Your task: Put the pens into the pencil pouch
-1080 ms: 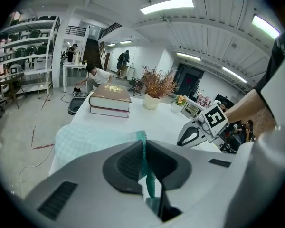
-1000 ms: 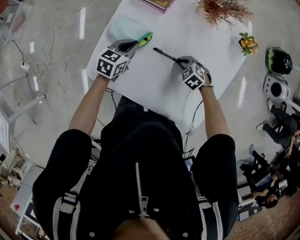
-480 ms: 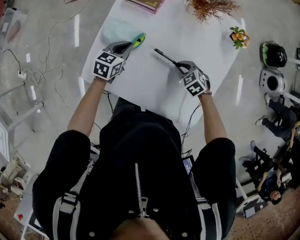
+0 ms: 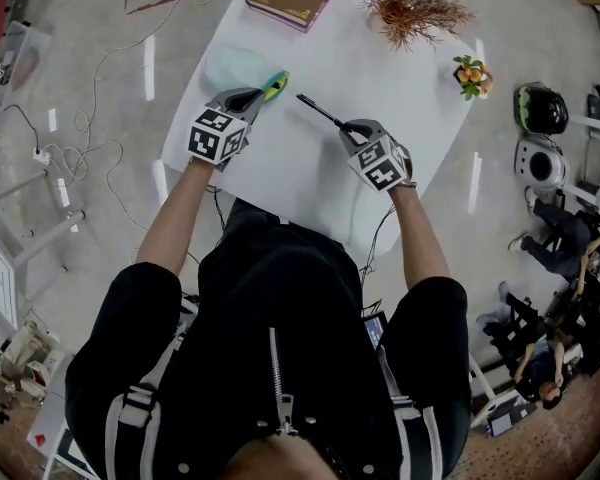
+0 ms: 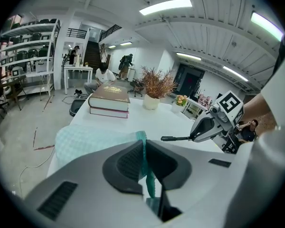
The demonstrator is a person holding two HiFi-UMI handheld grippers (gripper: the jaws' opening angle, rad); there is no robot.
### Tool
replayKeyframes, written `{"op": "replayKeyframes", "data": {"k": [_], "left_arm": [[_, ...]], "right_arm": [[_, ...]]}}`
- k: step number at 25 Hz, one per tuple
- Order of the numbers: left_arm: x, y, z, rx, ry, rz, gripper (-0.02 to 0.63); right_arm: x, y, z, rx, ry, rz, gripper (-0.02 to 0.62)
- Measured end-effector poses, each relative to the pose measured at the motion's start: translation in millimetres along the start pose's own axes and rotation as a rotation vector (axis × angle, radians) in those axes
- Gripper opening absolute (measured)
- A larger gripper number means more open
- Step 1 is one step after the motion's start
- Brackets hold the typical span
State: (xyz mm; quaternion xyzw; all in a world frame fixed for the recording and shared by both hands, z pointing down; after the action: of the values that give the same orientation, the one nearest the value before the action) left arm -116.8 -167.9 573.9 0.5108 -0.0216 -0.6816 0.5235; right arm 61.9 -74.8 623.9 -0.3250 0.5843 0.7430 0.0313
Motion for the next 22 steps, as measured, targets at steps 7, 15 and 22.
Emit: {"op": "replayKeyframes", "data": {"k": [7,15,22], "left_arm": [[-2.8,-0.8,-3.9,-0.012,0.004,0.004,0.038],[-1.4,-0.9,-4.9,-0.023,0.007,0.003,0.038],[-2.2,-1.1,-5.6,-0.036,0.018,0.014,0.038]], "right_arm": [[26.9,15.4,4.9,0.021,-0.020,-0.013,0.061],[50.0,32.0,1.5,0.036,-0.026,-0.012,0.061],[76.2,50.4,0.1,0.065,-0.033,-0.015,0.061]]}}
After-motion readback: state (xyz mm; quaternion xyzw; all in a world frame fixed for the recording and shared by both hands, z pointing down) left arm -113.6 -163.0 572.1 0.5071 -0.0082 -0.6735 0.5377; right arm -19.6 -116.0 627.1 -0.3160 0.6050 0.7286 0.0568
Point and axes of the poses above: the fingertips, and each gripper's own axes: y forward along the fingers, z to its left, x out of its top, the point moved 1 cm from there along -y, backward along the fingers, and after that the axes turned 14 degrees about -y, right-handed, at the moved point
